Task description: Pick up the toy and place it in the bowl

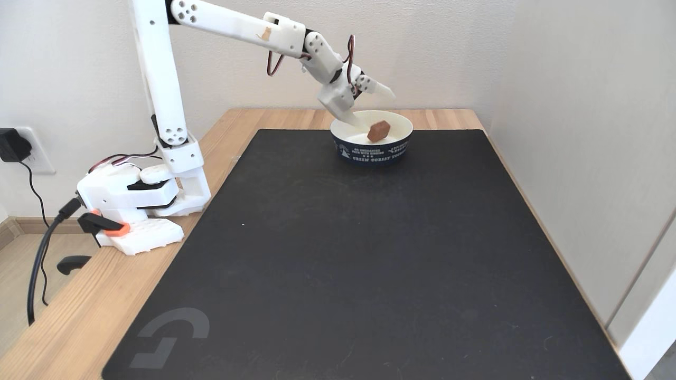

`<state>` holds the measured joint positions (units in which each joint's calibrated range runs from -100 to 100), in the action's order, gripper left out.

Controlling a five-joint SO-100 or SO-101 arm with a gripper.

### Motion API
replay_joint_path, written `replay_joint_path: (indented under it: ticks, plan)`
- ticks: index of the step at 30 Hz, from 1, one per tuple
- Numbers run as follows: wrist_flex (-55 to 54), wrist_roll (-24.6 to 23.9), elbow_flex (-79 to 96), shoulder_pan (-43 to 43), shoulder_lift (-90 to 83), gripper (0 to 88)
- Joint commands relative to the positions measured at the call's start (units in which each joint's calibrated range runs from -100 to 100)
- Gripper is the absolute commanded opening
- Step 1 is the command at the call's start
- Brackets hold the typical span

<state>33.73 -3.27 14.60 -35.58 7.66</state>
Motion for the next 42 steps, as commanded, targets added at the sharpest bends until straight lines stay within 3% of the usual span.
replay_joint_path:
  ticks: [1, 3, 9, 12, 18, 23, 32, 42]
  plan:
    - [0.9, -0.54, -0.22, 1.41, -3.62, 31.5]
    - [2.17, -0.59, -0.04, 2.16, -5.7, 31.4]
    - [8.19, -0.18, 6.99, 11.62, -26.96, 2.1]
    - [8.19, -0.12, 16.0, 17.14, -37.96, 2.3]
    - [7.34, -0.12, 42.23, 35.96, -63.56, 2.3]
    - [7.25, 1.34, 58.73, 43.74, -80.23, 2.2]
    - [12.5, 2.49, 81.89, 43.15, -104.91, 2.2]
    - [20.04, 2.64, 84.86, 41.81, -107.08, 2.3]
